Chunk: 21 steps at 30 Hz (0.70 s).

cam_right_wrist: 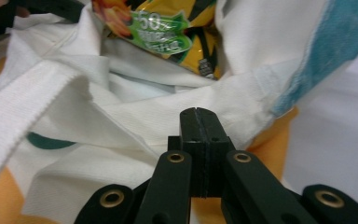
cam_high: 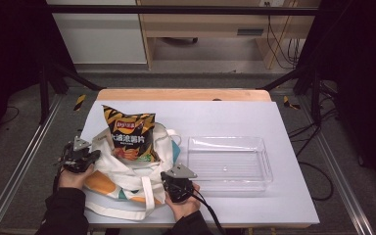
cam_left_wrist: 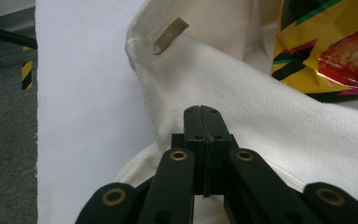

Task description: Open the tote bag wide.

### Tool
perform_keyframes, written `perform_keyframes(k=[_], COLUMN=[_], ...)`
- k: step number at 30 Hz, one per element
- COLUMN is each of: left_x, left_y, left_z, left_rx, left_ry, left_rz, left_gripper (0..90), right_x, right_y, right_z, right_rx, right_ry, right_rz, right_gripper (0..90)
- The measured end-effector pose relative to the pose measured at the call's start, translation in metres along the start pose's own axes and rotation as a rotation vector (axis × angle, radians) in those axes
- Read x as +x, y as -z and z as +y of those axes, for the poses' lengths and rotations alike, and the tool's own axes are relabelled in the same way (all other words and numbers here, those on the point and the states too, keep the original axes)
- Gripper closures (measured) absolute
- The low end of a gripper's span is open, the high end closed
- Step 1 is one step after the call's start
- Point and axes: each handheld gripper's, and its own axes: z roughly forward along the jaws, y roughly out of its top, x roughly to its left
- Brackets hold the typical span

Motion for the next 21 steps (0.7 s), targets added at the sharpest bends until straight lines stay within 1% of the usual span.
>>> perform_keyframes(k=[2,3,4,8,15,19,20,21], left_x=[-0.0022,-0.0022,-0.0017,-0.0003,-0.0016,-0.0015,-0.0009,0.0000], left_y=[-0.0006,-0.0009,-0.0010,-0.0015,-0.0019,-0.0001,0.0010,0.0024], left_z=[-0.0010,-0.0015,-0.0017,-0.0029,-0.0033,-0.0031,-0.0027,-0.0023], left_rx=[0.000,0.003,0.004,0.000,-0.003,-0.017,-0.022,-0.031], left_ry=[-0.015,-0.015,-0.011,0.013,0.011,0.018,0.018,0.025], left_rz=[0.014,0.014,0.012,0.002,0.006,0.005,0.000,-0.009], left_gripper=[90.0,90.0,90.0,90.0,90.0,90.0,90.0,88.3], right_x=[-0.0013,-0.0029,-0.0037,-0.0040,-0.0036,-0.0036,-0.0029,-0.0030], right_y=[0.0025,0.0040,0.0051,0.0046,0.0008,0.0016,0.0024,0.0031], right_z=[-0.0009,-0.0017,-0.0024,-0.0060,-0.0073,-0.0077,-0.0076,-0.0077], right_rx=[-0.013,-0.020,-0.018,-0.009,0.013,0.006,-0.001,-0.011], right_ry=[-0.001,-0.004,-0.015,-0.002,-0.006,0.004,-0.008,-0.006], right_rz=[-0.034,-0.045,-0.052,-0.070,-0.078,-0.078,-0.073,-0.070], right_gripper=[90.0,90.0,90.0,90.0,90.0,90.0,90.0,89.0])
